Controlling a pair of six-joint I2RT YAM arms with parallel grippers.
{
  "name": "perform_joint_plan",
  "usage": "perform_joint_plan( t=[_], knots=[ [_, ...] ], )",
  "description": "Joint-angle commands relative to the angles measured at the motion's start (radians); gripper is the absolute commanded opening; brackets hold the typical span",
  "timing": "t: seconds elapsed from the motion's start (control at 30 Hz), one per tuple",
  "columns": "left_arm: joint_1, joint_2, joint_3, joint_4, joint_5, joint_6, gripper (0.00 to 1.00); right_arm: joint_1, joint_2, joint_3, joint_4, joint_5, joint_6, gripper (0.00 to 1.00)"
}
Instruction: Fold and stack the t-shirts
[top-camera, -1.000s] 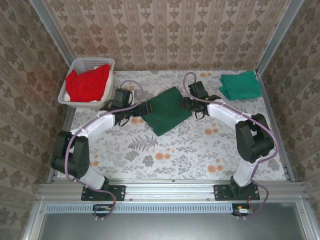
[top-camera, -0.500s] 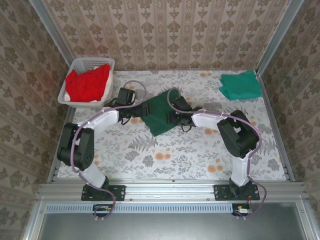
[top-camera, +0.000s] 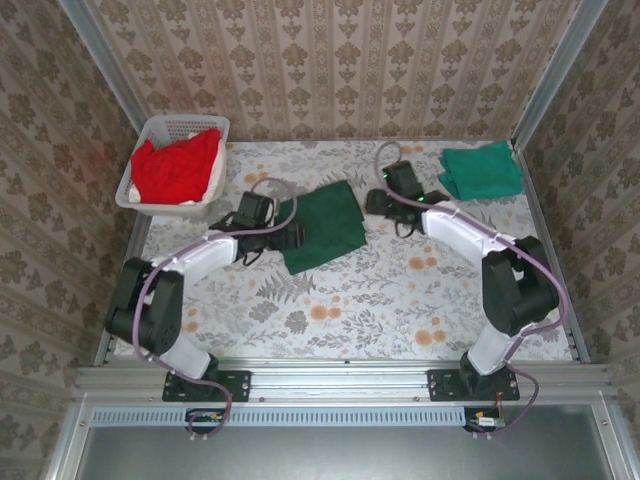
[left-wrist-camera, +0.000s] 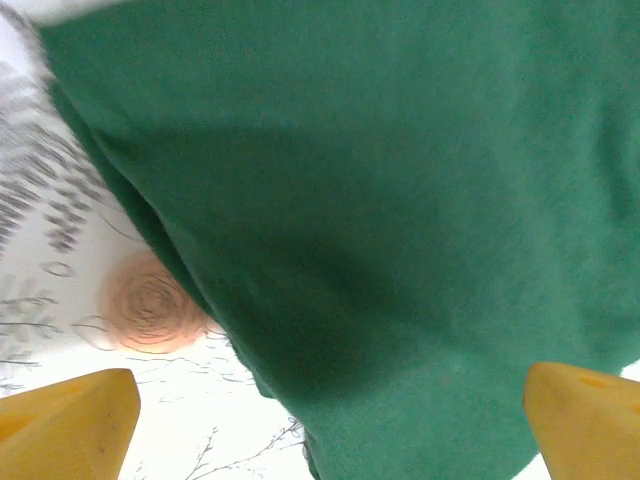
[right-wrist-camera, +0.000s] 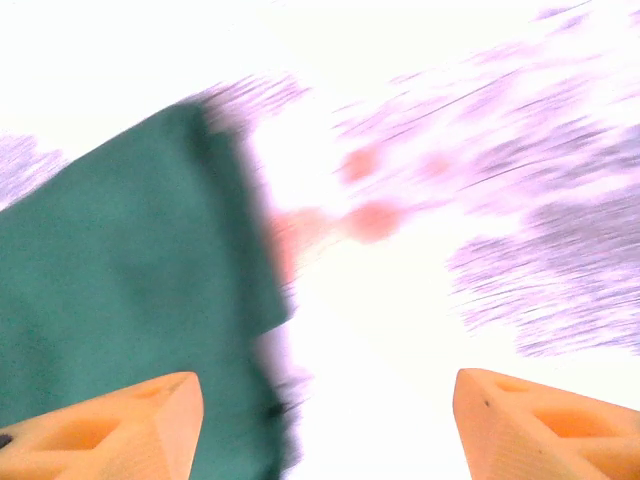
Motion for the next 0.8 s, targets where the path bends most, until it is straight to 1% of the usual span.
perform_joint_plan(
  t=[0.0,0.07,0.13,0.2,0.3,0.37,0.43,0.53,0.67,0.77],
  knots=[
    [0.004,0.086,0.041,-0.005,-0.005,0.019,1.00,-0.108,0.077,0.092,-0.145,0.182,-0.149,0.70],
    [0.013,0.127,0.064,-0.026,-0.029,0.019,1.00,-0.165,0.150,0.176,-0.178,0.196,-0.215,0.72],
    [0.028,0.151,0.073,-0.036,-0.027,0.020,0.98,-0.213,0.242,0.285,-0.231,0.241,-0.232,0.73],
    [0.041,0.154,0.070,-0.037,-0.024,0.020,0.98,-0.254,0.329,0.379,-0.290,0.239,-0.236,0.73],
    [0.059,0.140,0.057,-0.043,-0.009,0.026,0.96,-0.307,0.454,0.527,-0.330,0.216,-0.249,0.75],
    [0.066,0.116,0.042,-0.045,-0.002,0.031,0.96,-0.337,0.519,0.623,-0.376,0.161,-0.250,0.75],
    [0.070,0.090,0.027,-0.041,0.000,0.032,0.97,-0.360,0.564,0.674,-0.374,0.145,-0.253,0.77],
    [0.076,0.052,0.012,-0.040,0.013,0.027,0.97,-0.400,0.647,0.781,-0.396,0.071,-0.253,0.79],
    [0.078,0.006,-0.015,-0.023,0.028,0.017,0.98,-0.432,0.791,0.998,-0.553,-0.029,-0.245,0.78],
    [0.081,-0.022,-0.032,-0.015,0.024,0.012,0.99,-0.431,0.816,1.020,-0.587,-0.126,-0.239,0.78]
  ],
)
